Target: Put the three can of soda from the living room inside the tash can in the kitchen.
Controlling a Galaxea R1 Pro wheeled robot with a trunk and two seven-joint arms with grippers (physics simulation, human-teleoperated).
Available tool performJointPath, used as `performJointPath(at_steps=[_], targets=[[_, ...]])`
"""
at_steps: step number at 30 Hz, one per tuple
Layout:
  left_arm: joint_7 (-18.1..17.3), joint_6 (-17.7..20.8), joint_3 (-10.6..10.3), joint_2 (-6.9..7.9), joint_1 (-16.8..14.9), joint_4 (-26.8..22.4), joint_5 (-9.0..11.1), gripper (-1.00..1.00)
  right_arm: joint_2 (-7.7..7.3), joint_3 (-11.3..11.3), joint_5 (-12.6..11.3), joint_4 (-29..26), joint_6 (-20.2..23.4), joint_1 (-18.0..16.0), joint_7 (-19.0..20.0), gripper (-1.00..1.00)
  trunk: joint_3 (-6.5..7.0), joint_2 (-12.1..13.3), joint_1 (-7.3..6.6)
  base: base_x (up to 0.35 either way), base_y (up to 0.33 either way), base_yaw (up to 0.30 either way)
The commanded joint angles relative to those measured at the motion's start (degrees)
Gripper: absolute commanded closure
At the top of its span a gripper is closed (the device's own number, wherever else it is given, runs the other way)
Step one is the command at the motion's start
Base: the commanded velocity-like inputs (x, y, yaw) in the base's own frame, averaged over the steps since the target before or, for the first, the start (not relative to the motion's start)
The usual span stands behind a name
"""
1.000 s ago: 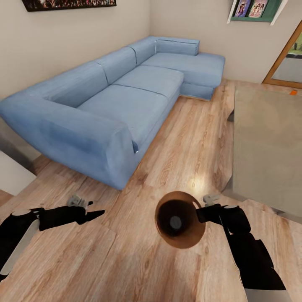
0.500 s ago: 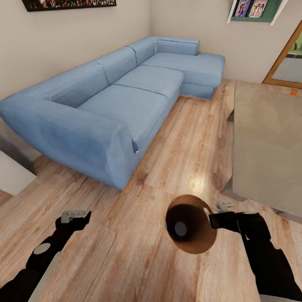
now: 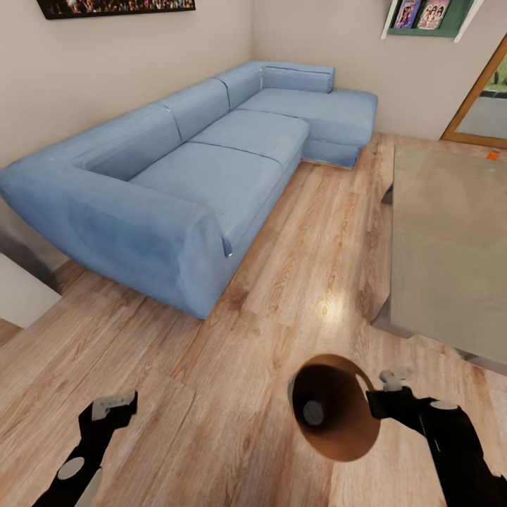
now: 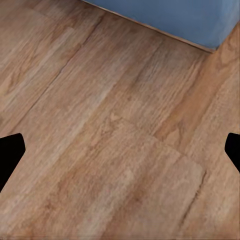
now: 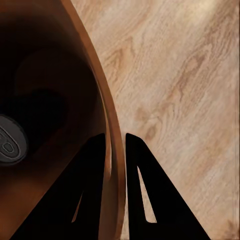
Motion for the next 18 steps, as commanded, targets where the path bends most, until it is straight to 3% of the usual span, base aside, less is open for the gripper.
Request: performJointPath(at_steps=[1,4,6,11,18], targets=[[-0.1,-0.2,-0.3,0.0,0.0,0.2,0.0,-1.0,0.05,-0.9,-1.1,0.2,-1.0,0.4,0.3,1.0,0.0,0.0,0.0,0.0,0.0,0.0],[-0.3,-0.6,-5.3,-0.01,0.0,0.6,0.0,-1.0,0.16,-6.2,-1.3,4.8,-11.2,1.4,0.8,1.0,0.0,0.0,0.0,0.0,0.0,0.0],[-0.2,-0.7,-7.4,-0.01,0.0,0.8,0.0,-1.0,0.16,-8.3,-1.3,8.1,-16.5,1.6,0.9,1.0,0.0,0.0,0.0,0.0,0.0,0.0],[-0.3,-0.7,-9.2,-0.01,0.0,0.9,-0.1,-1.0,0.16,-11.4,-1.6,13.7,-26.2,1.7,1.0,1.0,0.0,0.0,0.0,0.0,0.0,0.0],[-0.5,-0.7,-9.7,-0.01,0.0,1.0,-0.1,-1.0,0.0,-14.3,-3.8,18.4,-31.3,1.7,1.1,1.0,0.9,2.0,-1.1,0.0,0.0,0.0]])
